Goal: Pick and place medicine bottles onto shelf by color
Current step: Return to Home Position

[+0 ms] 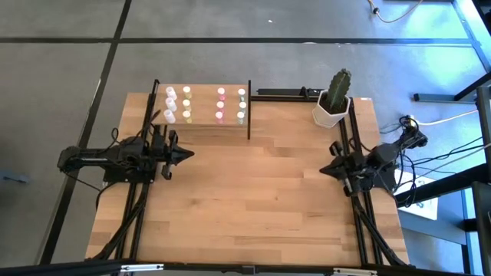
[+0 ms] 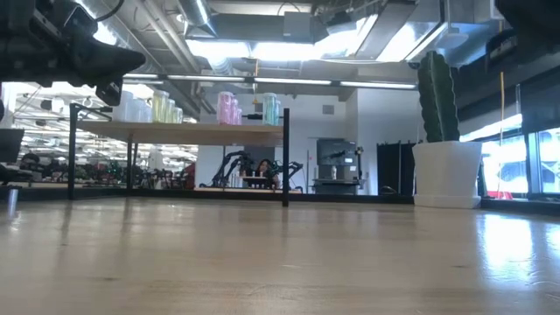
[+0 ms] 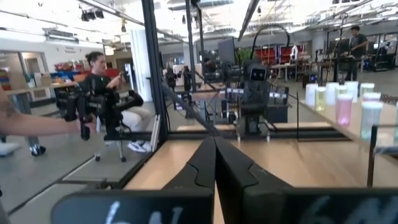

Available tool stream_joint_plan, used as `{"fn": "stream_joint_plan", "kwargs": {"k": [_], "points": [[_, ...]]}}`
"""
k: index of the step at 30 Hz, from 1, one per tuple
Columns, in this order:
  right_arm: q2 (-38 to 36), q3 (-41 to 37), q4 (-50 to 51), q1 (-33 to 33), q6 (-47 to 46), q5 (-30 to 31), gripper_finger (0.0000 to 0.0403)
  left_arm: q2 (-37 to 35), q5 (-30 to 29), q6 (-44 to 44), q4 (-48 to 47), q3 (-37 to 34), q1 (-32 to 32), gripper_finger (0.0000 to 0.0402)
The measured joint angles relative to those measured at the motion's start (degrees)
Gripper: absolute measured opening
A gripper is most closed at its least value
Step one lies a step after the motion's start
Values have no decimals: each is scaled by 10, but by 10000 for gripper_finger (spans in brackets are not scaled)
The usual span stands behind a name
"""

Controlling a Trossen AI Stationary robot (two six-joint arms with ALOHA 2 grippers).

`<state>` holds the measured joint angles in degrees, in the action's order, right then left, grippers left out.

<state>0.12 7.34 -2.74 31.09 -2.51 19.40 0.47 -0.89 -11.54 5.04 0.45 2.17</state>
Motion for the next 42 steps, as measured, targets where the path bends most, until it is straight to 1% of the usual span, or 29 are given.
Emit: {"fn": "stream_joint_plan", "kwargs": {"k": [3,7,11,14,17,20,25,30,42], "points": [[0,-26,-17,0,0,0,5,0,-1,2,-6,0,0,0],[0,-70,-64,0,2,0,5,0,-1,2,-22,0,0,0],[2,-70,-51,-1,3,1,5,0,-1,2,-37,0,0,0],[1,-70,-52,-1,13,33,5,0,-1,1,-44,0,0,0],[1,-70,-42,-1,15,87,5,0,-1,-1,-44,0,0,0],[1,-70,-28,-2,13,116,5,0,-1,7,-44,0,0,0],[1,-70,-26,-2,-32,119,8,0,-1,16,-44,0,0,0],[1,-70,-26,-1,-33,120,15,0,-1,16,-44,0,0,0],[1,-70,-26,-1,-33,120,12,0,-1,16,-44,0,0,0]]}}
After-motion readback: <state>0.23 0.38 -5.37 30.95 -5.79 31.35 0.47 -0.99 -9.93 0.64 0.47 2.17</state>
